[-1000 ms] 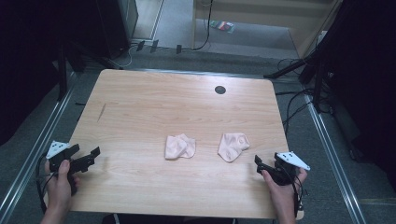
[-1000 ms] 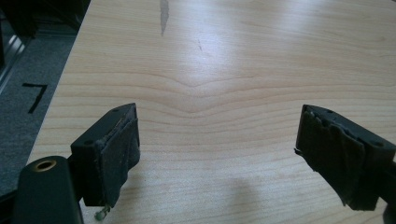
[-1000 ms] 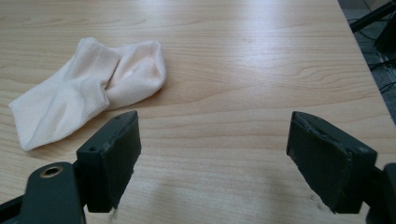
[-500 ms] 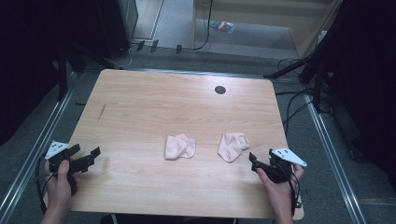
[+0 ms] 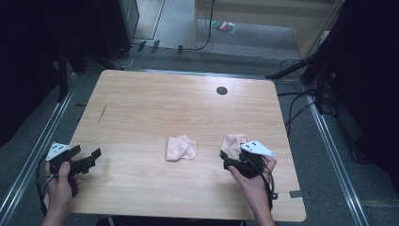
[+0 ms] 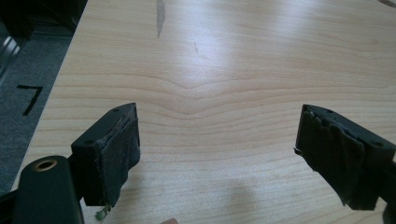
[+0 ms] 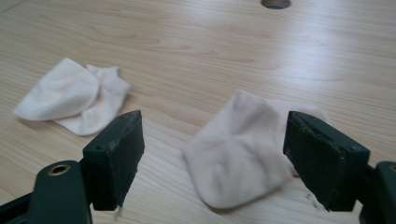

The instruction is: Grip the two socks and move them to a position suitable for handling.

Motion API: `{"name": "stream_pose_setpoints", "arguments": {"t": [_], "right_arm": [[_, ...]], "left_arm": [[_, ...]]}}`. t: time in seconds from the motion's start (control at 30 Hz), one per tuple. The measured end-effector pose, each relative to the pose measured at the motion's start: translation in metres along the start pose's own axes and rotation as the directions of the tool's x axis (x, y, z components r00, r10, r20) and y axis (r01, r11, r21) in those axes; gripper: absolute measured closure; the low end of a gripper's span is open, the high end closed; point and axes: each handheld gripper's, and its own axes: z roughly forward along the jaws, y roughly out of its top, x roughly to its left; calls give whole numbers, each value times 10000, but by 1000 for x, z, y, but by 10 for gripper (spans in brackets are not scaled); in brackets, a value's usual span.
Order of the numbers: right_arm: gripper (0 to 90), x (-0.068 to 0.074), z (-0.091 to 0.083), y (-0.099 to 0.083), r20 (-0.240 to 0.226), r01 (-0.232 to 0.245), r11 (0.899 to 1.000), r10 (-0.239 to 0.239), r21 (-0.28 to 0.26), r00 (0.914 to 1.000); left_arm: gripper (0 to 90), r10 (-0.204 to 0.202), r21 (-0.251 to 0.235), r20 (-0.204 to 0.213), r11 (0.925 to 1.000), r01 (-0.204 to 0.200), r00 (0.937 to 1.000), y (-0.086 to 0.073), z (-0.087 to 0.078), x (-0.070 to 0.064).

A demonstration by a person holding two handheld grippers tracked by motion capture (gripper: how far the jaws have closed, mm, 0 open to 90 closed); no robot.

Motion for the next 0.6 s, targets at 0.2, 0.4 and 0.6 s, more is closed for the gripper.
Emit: {"name": "stream_pose_setpoints", "arguments": {"t": [0.2, 0.4, 0.6], "right_arm": [[236, 20, 15, 9, -372, 150, 9998, -146, 102, 9992], [297, 47, 40, 18, -796, 455, 9983, -425, 374, 9959], [306, 64, 64, 21, -1116, 584, 9958, -503, 707, 9925]], "left_arm": [[142, -17, 19, -7, 10000, 18, 10000, 0, 0, 0], [142, -33, 25, 10, 10000, 33, 10000, 0, 0, 0], [142, -39, 25, 34, 10000, 39, 10000, 0, 0, 1]]}}
